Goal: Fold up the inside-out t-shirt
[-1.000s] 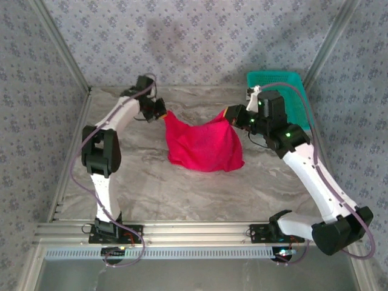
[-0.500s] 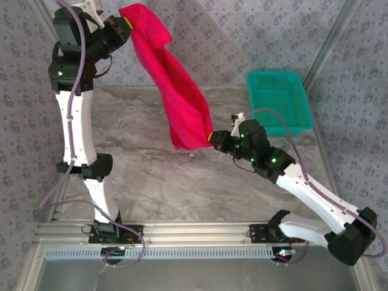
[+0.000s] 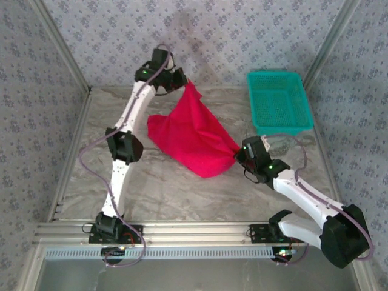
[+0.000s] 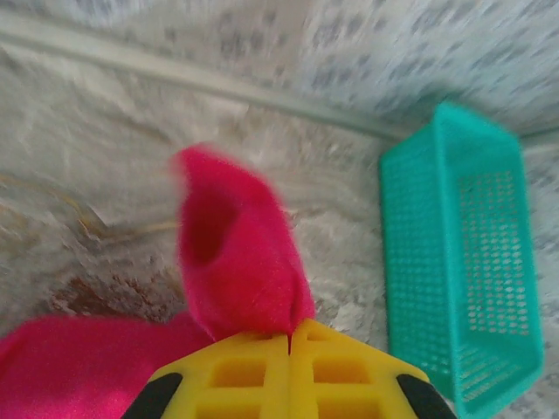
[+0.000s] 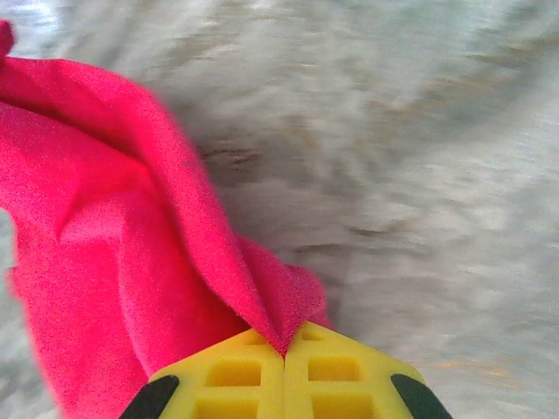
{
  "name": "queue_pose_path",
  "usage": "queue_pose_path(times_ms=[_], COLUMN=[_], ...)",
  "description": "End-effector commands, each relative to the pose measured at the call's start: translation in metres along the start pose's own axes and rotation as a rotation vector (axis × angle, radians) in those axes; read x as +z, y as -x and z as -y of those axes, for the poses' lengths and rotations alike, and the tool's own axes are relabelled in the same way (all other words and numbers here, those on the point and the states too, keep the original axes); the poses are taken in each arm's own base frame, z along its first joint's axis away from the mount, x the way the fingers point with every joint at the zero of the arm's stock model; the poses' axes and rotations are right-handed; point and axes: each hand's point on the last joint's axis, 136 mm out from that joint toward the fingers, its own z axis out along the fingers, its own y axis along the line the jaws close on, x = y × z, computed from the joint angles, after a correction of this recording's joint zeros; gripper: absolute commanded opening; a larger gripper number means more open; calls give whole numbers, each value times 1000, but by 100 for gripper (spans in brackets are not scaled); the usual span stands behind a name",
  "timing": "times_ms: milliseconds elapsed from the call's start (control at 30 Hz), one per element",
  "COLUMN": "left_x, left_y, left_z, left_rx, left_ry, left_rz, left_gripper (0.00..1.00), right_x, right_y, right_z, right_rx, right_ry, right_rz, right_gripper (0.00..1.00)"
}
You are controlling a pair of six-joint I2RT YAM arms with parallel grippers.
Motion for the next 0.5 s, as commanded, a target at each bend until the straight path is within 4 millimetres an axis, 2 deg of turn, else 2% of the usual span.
queue_pose_path(times_ms=[0,67,133,167,233,333,400,467], left_x=[-6,-9,-25,-35,-55,-76,-83,-89], left_y=[13,11,8,4,-7,-37,-61,-92], left_z=[12,1,-17,-28,-49,-80,-96,-117], left_rx=[5,16,37,51,90,134,141,107], left_ry=[-31,15,113,177,302,450,466,453], left_rz=[50,41,28,17,-19,-105,-125,-136], left_gripper=[3,30,51,56,64,62,57,52], right_x=[1,1,-2,-3,-3,11,25,39], right_y=[10,10,13,16,18,6,-12,-33], right_z=[34,31,20,14,0,-28,-43,-48], right_rx=[79,31,-70,-136,-276,-487,-615,-706], right_ry=[-109,-103,-85,-77,-68,-10,42,40], right_rz=[104,97,92,89,63,-66,-215,-377], right_gripper=[14,36,57,64,70,70,69,68])
